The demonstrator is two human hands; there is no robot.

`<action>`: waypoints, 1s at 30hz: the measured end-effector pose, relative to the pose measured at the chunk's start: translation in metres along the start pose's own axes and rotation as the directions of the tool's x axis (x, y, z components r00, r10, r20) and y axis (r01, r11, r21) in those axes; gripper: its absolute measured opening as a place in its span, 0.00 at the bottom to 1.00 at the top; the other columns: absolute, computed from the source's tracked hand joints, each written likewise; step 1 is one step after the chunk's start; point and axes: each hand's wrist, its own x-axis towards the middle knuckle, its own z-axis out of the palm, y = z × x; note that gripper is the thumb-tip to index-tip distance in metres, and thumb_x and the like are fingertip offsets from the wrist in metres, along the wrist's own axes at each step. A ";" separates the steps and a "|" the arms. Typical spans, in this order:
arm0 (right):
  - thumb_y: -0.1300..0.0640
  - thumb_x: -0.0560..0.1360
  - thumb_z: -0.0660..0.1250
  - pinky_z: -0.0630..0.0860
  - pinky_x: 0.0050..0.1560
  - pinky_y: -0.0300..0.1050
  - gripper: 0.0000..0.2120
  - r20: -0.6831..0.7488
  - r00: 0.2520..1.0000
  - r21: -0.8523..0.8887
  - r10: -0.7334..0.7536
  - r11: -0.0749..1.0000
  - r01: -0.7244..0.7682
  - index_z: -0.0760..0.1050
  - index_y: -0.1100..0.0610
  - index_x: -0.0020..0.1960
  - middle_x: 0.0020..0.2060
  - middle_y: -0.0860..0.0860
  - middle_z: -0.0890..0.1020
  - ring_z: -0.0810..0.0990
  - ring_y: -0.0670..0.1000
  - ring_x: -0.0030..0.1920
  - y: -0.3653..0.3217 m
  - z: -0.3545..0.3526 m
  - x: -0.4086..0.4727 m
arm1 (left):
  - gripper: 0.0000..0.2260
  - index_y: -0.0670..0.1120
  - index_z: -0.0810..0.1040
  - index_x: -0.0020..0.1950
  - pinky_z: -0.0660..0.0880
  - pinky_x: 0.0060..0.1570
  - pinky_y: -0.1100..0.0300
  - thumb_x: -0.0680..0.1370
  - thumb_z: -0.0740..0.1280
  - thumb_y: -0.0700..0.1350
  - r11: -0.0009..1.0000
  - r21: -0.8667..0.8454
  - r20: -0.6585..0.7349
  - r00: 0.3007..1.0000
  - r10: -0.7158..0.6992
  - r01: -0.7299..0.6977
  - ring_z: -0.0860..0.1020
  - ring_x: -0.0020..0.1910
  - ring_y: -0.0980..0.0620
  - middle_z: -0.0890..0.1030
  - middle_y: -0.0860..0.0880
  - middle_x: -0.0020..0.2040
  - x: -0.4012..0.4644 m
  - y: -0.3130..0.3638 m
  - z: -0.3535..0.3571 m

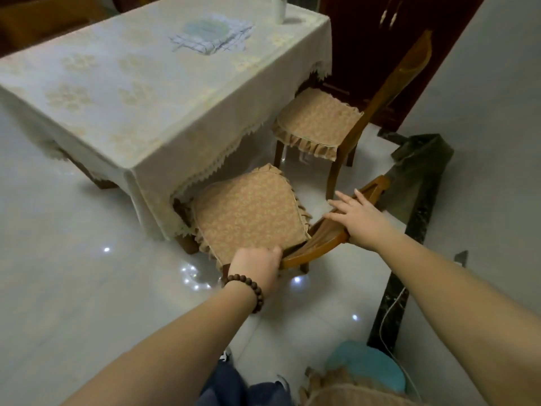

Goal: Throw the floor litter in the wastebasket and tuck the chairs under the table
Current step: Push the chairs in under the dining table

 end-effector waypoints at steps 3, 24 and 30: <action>0.52 0.73 0.70 0.54 0.73 0.55 0.17 0.032 0.996 -0.009 -0.081 0.997 0.081 0.75 0.42 0.61 0.64 0.45 0.77 0.70 0.50 0.68 0.004 -0.001 0.004 | 0.13 0.49 0.68 0.62 0.61 0.32 0.54 0.77 0.57 0.45 1.000 0.018 -0.018 1.000 0.021 -0.021 0.77 0.42 0.45 0.78 0.47 0.47 0.003 -0.001 -0.002; 0.53 0.77 0.62 0.80 0.46 0.48 0.08 0.115 0.970 -0.117 -0.214 0.967 0.227 0.77 0.49 0.53 0.44 0.49 0.81 0.81 0.51 0.45 -0.030 -0.081 0.144 | 0.13 0.52 0.67 0.62 0.70 0.45 0.55 0.78 0.61 0.50 0.999 0.023 -0.111 0.993 0.045 -0.043 0.77 0.48 0.48 0.79 0.51 0.50 0.061 -0.160 -0.002; 0.55 0.76 0.64 0.72 0.34 0.43 0.04 0.060 0.947 -0.214 -0.315 0.923 0.320 0.77 0.49 0.49 0.37 0.47 0.77 0.79 0.50 0.39 -0.036 -0.117 0.208 | 0.14 0.54 0.69 0.63 0.74 0.50 0.54 0.79 0.58 0.54 0.995 -0.090 -0.150 0.987 -0.062 0.049 0.77 0.51 0.50 0.80 0.53 0.54 0.077 -0.209 -0.003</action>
